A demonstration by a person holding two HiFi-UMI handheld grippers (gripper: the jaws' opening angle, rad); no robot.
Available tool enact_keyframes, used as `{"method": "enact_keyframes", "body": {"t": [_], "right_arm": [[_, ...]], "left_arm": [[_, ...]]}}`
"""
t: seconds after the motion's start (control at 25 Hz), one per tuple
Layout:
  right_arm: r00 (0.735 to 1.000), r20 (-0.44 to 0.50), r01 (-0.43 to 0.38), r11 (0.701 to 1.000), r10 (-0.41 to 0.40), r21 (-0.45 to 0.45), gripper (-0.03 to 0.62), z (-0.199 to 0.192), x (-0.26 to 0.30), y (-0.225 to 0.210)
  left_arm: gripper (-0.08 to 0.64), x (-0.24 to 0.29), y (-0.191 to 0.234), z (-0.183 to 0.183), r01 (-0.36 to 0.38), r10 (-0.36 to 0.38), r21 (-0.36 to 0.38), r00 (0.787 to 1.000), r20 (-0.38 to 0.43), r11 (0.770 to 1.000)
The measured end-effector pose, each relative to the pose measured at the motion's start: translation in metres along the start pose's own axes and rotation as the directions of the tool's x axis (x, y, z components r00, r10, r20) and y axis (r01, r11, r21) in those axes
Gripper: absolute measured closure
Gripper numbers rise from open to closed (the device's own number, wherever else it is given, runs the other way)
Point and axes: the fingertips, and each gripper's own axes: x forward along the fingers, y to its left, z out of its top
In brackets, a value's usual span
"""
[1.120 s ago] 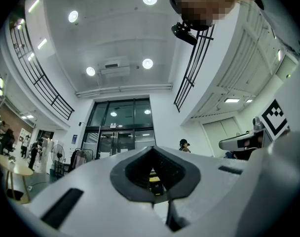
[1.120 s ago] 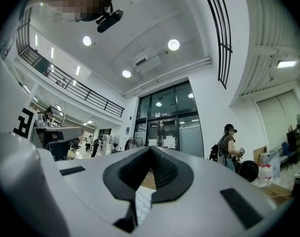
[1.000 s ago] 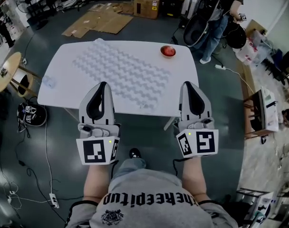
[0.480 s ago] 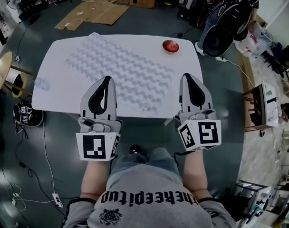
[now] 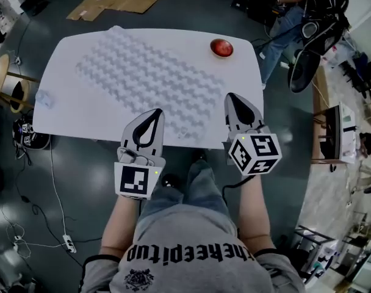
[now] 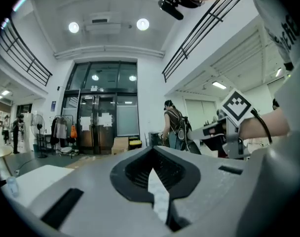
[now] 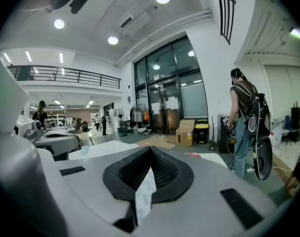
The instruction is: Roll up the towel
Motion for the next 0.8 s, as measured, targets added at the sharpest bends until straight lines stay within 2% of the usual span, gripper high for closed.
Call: {"method": "enact_keyframes", "body": {"t": [0.12,0.28,0.44,0.64,0.8], "right_arm": [[0.996,-0.079,-0.028,0.999,0.03,0.027,0.591,-0.022,0.021,-0.019],[0.982,-0.18,-0.051,0.998,0.057,0.038,0.591,-0.052,0.051,-0.048],[0.954,-0.284,-0.093,0.995,0.101,0.041,0.589,-0.081,0.083,-0.077],[0.907,-0.395,-0.134,0.989,0.149,0.064,0.589,-0.115,0.115,-0.11],[0.861,-0.475,-0.159,0.984,0.18,0.085,0.556,-0.144,0.133,-0.134]], "left_arm": [[0.554,0.015,-0.02,-0.044,0.043,-0.047,-0.037,0.99,-0.132,0.998],[0.546,0.029,-0.047,-0.101,0.071,-0.099,-0.111,0.956,-0.275,0.991],[0.487,0.045,-0.073,-0.147,0.077,-0.148,-0.188,0.907,-0.394,0.979],[0.449,0.06,-0.105,-0.193,0.105,-0.197,-0.207,0.843,-0.5,0.973],[0.402,0.067,-0.121,-0.22,0.069,-0.191,-0.228,0.796,-0.574,0.971]]}}
